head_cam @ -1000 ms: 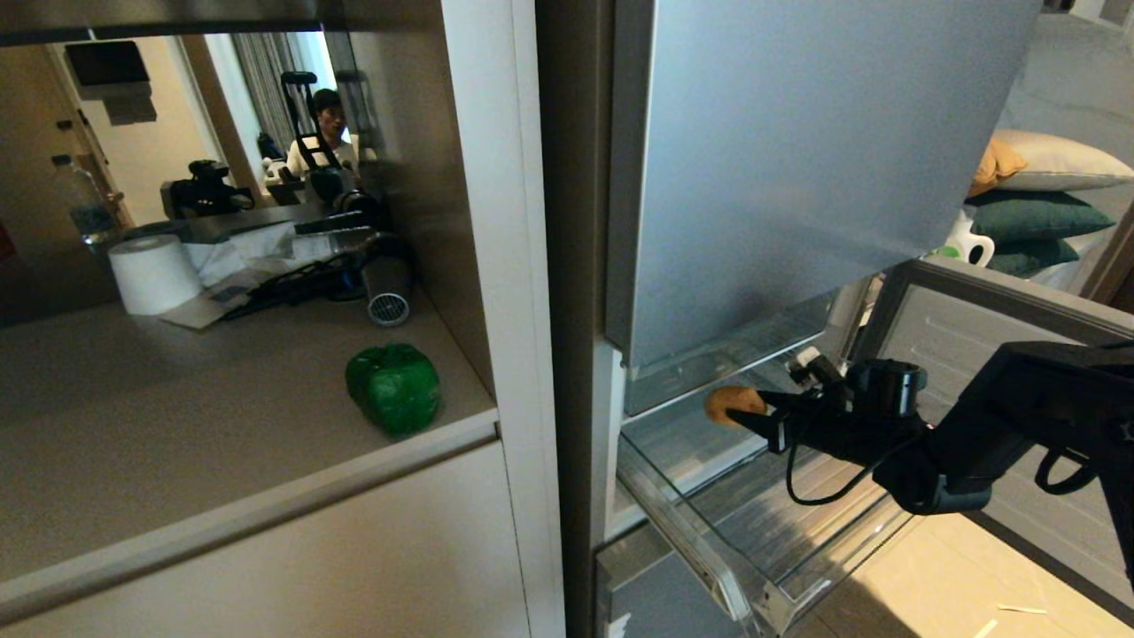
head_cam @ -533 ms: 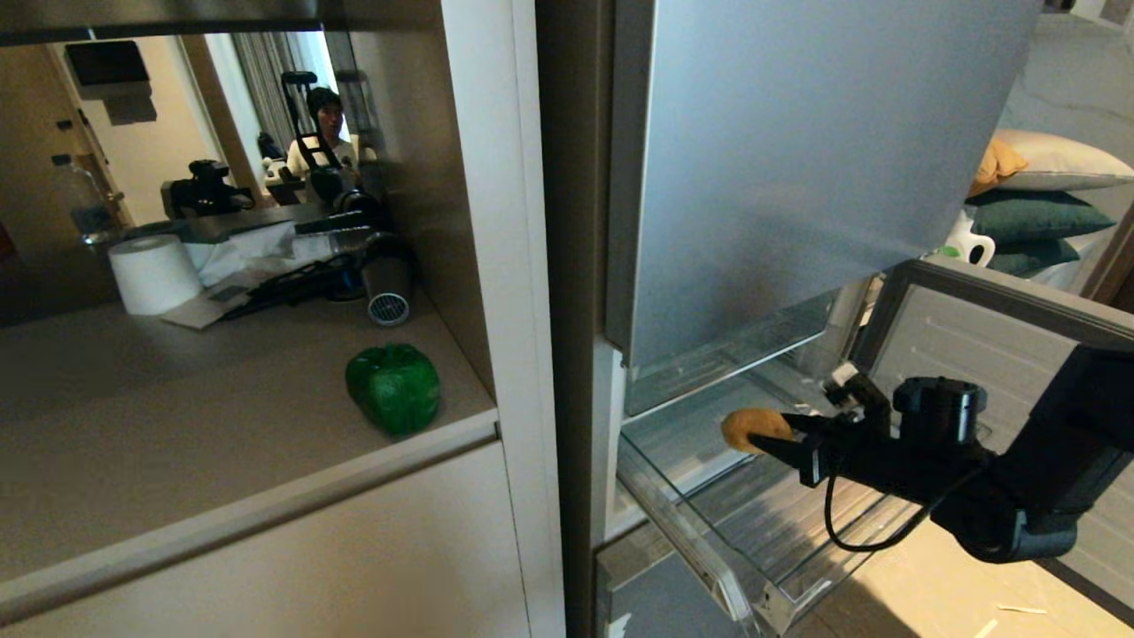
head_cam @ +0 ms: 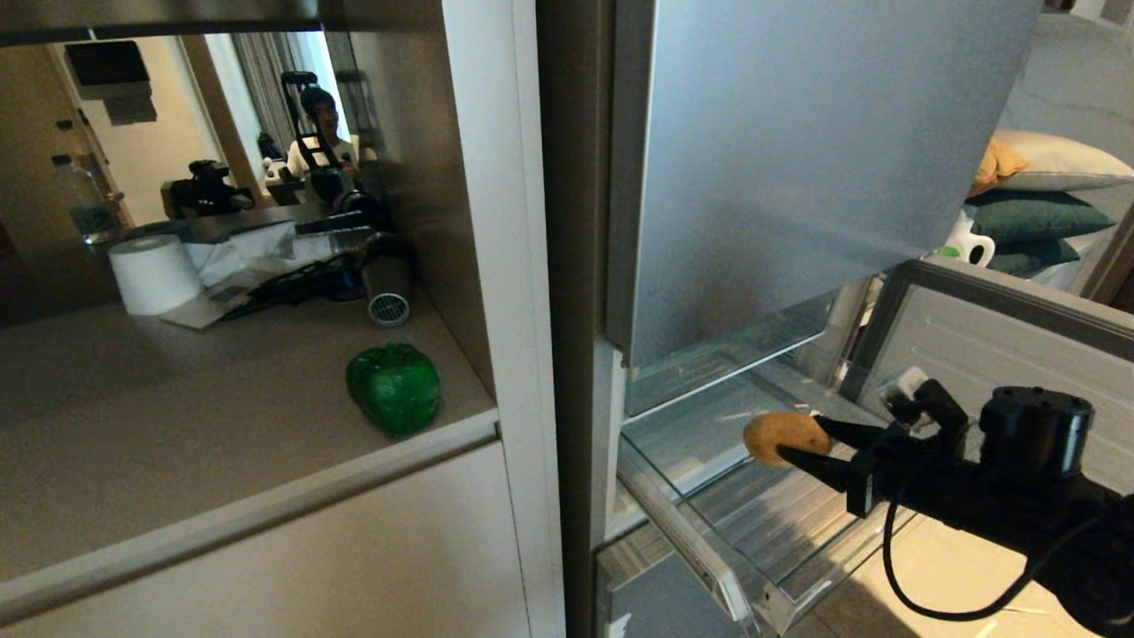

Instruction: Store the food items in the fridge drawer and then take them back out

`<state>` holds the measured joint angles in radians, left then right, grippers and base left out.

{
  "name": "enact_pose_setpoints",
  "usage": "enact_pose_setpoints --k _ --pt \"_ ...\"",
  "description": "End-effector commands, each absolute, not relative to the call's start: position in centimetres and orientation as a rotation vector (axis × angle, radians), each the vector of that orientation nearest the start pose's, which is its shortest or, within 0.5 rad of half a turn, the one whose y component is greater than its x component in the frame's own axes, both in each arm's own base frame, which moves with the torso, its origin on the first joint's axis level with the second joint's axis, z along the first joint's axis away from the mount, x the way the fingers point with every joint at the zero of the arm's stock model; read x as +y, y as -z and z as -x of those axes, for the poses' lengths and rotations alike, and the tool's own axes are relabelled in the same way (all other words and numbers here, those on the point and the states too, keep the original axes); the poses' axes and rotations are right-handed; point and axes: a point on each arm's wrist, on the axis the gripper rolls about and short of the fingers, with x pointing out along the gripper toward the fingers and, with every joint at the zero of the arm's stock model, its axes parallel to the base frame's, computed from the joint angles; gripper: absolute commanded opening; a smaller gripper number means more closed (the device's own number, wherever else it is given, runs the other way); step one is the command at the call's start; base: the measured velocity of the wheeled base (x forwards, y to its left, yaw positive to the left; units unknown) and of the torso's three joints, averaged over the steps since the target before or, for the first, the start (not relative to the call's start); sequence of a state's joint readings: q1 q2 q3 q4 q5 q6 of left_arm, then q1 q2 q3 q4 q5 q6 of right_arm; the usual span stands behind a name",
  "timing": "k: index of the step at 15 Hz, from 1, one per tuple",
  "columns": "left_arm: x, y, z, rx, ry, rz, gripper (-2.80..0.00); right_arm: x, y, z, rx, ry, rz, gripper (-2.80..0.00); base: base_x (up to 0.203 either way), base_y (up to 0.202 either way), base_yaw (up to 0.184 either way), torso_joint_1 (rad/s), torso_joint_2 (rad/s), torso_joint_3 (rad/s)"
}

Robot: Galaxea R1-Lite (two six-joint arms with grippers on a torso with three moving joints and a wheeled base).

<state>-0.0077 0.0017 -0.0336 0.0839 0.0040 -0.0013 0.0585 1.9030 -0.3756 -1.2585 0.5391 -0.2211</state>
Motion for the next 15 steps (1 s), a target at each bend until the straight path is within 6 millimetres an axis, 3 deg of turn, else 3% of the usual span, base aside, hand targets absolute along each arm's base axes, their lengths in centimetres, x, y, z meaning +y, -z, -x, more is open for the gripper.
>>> enact_pose_setpoints --k 1,5,9,12,15 --pt "0.0 -7.6 2.5 0.052 0.003 0.001 -2.8 3.2 -9.9 -25.5 0.161 -0.642 0.16 -2.8 0.0 0.0 0.0 0.0 0.0 0.0" --pt "0.0 -7.6 2.5 0.052 0.003 0.001 -2.8 5.2 -10.4 -22.5 0.16 -0.737 0.161 -2.8 0.0 0.0 0.0 0.0 0.0 0.0" --pt "0.0 -7.6 2.5 0.052 0.003 0.001 -2.8 8.6 -10.6 -21.0 0.148 -0.87 0.174 -2.8 0.0 0.0 0.0 0.0 0.0 0.0" --pt "0.0 -7.6 2.5 0.052 0.003 0.001 -2.8 12.5 -10.7 -21.0 0.123 -0.938 0.201 -2.8 0.0 0.0 0.0 0.0 0.0 0.0" --pt "0.0 -7.6 2.5 0.052 0.003 0.001 -2.8 16.3 -11.0 -22.5 0.089 -0.95 0.219 -2.8 0.0 0.0 0.0 0.0 0.0 0.0"
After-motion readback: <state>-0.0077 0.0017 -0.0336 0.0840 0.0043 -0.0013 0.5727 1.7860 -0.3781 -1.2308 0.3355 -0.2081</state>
